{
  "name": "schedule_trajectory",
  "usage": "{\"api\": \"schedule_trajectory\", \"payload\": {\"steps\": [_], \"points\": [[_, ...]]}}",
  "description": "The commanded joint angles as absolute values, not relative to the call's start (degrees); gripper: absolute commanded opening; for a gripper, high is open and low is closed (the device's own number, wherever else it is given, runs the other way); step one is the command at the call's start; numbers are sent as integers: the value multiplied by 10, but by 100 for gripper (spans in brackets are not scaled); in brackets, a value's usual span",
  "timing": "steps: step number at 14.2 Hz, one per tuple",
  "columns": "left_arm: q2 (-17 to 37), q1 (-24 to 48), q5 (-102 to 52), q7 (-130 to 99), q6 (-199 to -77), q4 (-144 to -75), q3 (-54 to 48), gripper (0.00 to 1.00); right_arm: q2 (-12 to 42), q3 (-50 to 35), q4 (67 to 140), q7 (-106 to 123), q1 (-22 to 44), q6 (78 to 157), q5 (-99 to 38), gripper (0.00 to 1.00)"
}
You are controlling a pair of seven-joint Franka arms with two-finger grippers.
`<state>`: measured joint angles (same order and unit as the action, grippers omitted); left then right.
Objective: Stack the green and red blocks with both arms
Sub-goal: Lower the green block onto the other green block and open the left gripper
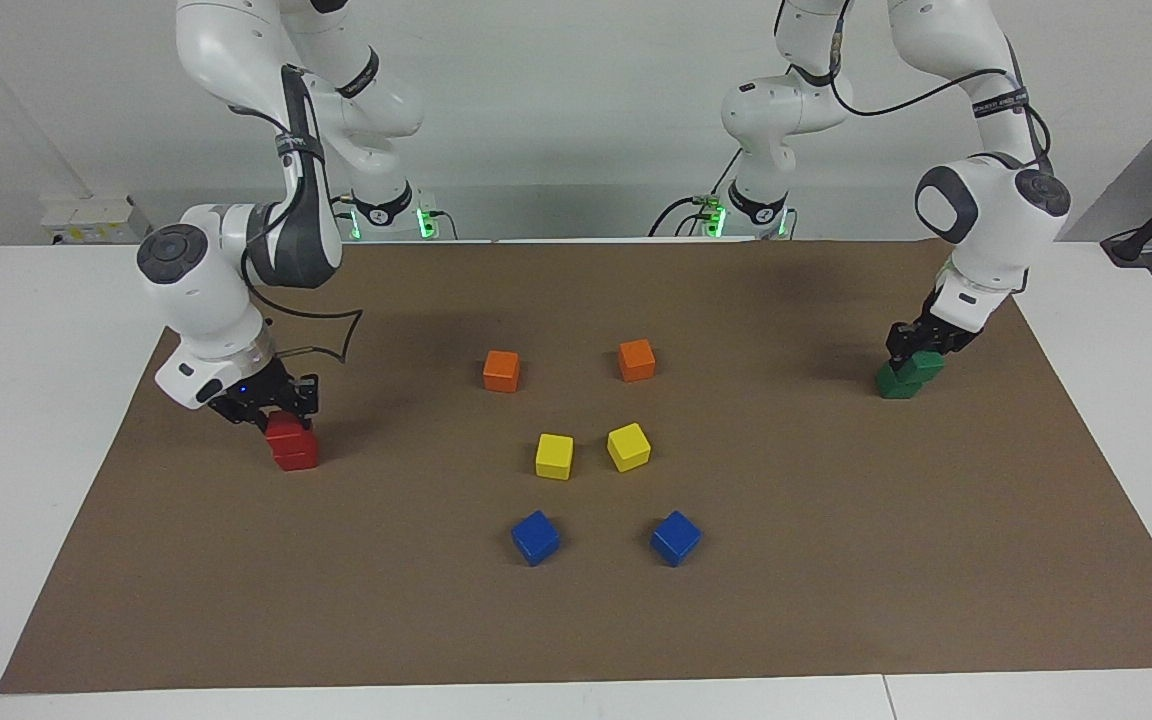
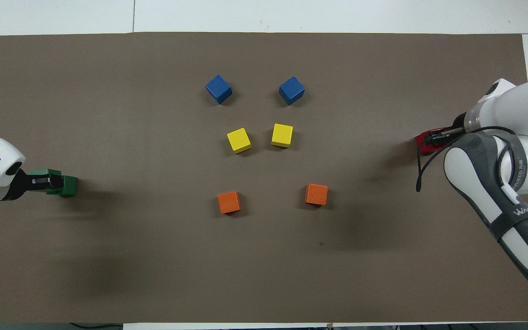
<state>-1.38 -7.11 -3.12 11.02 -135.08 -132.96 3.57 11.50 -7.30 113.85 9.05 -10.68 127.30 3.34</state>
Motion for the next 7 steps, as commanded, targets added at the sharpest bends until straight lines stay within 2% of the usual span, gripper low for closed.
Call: {"api": "schedule_trajectory", "payload": {"steps": [1, 7], "points": [[-19, -76, -39, 111, -1375, -1344, 32, 0, 115, -76, 1143, 86, -113, 1287, 25, 0], [-20, -76, -39, 113, -1383, -1351, 32, 0, 115, -76, 1143, 83, -113, 1288, 25, 0]]}}
